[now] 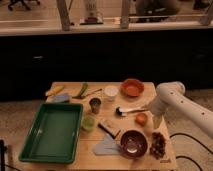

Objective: Place apple in paper cup

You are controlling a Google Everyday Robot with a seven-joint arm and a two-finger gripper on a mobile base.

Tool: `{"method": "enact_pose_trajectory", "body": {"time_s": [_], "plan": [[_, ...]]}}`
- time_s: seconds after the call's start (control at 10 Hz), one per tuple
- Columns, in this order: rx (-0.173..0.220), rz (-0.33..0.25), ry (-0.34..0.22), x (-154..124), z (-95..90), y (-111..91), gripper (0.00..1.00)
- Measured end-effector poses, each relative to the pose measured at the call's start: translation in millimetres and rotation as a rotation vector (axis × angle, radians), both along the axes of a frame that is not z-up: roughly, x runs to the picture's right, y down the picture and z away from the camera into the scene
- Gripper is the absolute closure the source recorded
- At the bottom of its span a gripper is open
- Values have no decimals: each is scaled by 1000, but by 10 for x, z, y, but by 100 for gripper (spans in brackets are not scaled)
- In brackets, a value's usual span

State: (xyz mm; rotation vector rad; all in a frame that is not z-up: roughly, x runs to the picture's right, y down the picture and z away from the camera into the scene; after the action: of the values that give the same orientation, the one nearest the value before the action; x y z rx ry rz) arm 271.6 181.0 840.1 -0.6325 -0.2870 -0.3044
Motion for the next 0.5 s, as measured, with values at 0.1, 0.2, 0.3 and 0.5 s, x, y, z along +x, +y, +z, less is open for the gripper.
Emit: {"method": "enact_pose_trajectory", "body": {"time_s": [0.1, 0.2, 0.3, 0.5], "plan": [[9, -1, -14, -23, -17, 10, 20], [14, -5, -28, -60, -27, 12, 20], [19, -9, -41, -96, -34, 4, 20], [24, -10, -83, -156, -28, 7, 20]]}}
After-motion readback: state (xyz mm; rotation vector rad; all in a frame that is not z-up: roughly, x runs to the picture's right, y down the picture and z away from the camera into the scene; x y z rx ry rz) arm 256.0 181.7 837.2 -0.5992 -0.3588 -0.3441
